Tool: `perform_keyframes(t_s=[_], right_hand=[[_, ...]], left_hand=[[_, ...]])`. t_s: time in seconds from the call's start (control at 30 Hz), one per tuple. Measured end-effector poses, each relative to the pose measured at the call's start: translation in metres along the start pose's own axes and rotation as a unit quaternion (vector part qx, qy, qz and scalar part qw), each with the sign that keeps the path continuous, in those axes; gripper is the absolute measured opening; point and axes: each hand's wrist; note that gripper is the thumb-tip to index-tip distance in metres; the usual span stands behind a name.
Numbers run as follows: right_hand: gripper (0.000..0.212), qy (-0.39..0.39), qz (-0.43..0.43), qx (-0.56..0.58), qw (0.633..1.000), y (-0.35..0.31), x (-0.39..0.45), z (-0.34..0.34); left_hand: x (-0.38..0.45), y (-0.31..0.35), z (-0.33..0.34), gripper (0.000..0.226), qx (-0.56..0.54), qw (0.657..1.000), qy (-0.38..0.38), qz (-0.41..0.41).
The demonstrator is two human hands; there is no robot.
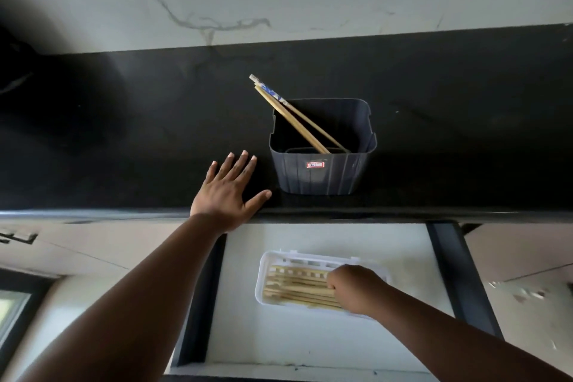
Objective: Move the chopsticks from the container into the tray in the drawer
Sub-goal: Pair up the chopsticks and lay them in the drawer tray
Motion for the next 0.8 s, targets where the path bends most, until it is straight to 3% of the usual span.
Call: perform_keyframes(t_s=[0.27,0.47,0.57,0.8], right_hand=[[0.017,0.000,-0.026,-0.009,1.000,0.005,0.011,0.010],[0.024,0.048,-0.035,0.028,0.998,0.010,0.013,0.016],[0.016,0.058,-0.030,0.031,0.997,0.013,0.015,0.019],[0.030,0.086,-0.021,-0.021,0.996,0.020,0.010,0.012]], left_hand=[[0.001,-0.001,0.002,0.086,0.009,1.000,-0.003,0.002],[0.001,-0.002,0.003,0.085,0.005,1.000,0.003,-0.002],[0.002,-0.003,0.004,0.085,0.004,1.000,0.006,-0.005],[0.001,-0.004,0.005,0.085,0.000,1.000,0.011,-0.002]])
Point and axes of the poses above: each hand's wrist, its own x-axis towards the middle knuckle, its own z-axis out of the palm, y = z × x, and after that the axes turned 14 degrees about x, right-handed
